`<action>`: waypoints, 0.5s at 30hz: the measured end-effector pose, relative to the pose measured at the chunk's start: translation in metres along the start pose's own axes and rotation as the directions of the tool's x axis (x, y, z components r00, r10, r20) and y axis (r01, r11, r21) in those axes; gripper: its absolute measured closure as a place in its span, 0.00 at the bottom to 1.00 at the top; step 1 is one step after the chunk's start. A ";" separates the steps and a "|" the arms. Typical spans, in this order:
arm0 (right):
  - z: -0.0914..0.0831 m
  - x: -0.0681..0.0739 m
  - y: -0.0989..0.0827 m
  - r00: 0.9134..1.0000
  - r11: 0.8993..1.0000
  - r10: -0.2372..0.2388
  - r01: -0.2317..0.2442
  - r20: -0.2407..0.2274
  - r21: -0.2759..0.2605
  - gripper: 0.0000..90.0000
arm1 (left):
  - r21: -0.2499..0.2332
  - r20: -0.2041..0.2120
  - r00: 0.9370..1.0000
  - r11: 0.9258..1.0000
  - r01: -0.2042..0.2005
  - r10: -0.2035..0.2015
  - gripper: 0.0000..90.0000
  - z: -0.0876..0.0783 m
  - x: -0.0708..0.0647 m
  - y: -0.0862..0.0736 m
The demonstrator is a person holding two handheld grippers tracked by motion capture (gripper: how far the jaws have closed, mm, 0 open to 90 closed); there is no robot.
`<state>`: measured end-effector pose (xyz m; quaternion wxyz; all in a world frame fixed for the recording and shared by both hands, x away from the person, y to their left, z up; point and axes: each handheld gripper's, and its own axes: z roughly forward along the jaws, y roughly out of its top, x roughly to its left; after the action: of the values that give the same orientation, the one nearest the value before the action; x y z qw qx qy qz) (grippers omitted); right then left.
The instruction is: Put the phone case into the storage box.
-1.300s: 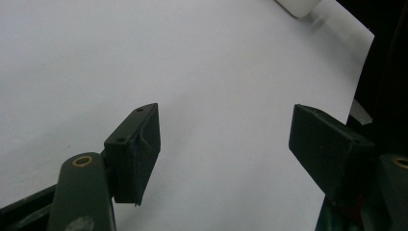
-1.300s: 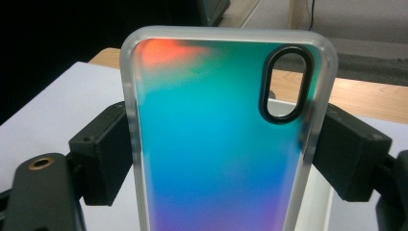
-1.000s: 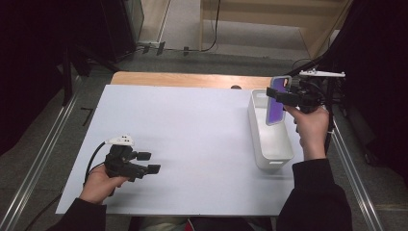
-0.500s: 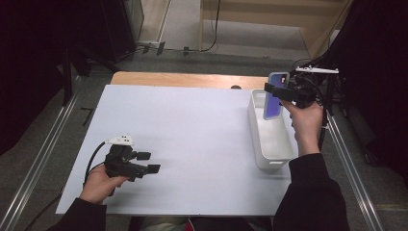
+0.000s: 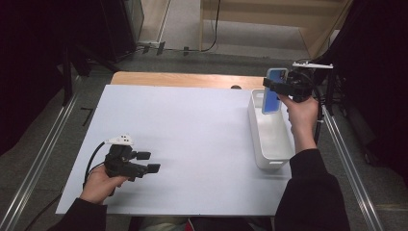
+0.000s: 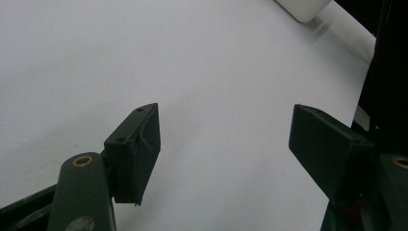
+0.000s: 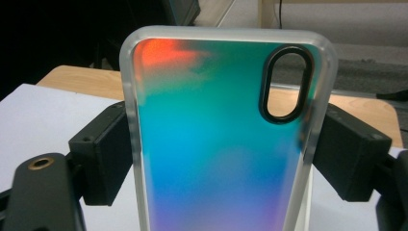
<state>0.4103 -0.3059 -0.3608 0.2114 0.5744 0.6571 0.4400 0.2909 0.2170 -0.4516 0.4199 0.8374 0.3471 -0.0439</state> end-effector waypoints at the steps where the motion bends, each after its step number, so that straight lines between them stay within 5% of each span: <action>1: 0.001 0.000 0.002 1.000 1.000 0.000 0.000 0.000 0.000 0.16 | 0.003 0.000 1.000 1.000 0.000 0.000 0.29 0.000 0.000 0.000; 15: 0.028 -0.007 0.011 0.998 1.000 0.016 -0.017 0.067 0.015 0.16 | 0.001 0.008 1.000 1.000 0.005 -0.005 0.29 0.002 0.000 0.000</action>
<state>0.4402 -0.3038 -0.3683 0.2251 0.5959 0.6482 0.4173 0.2909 0.2158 -0.4529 0.4206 0.8367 0.3474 -0.0485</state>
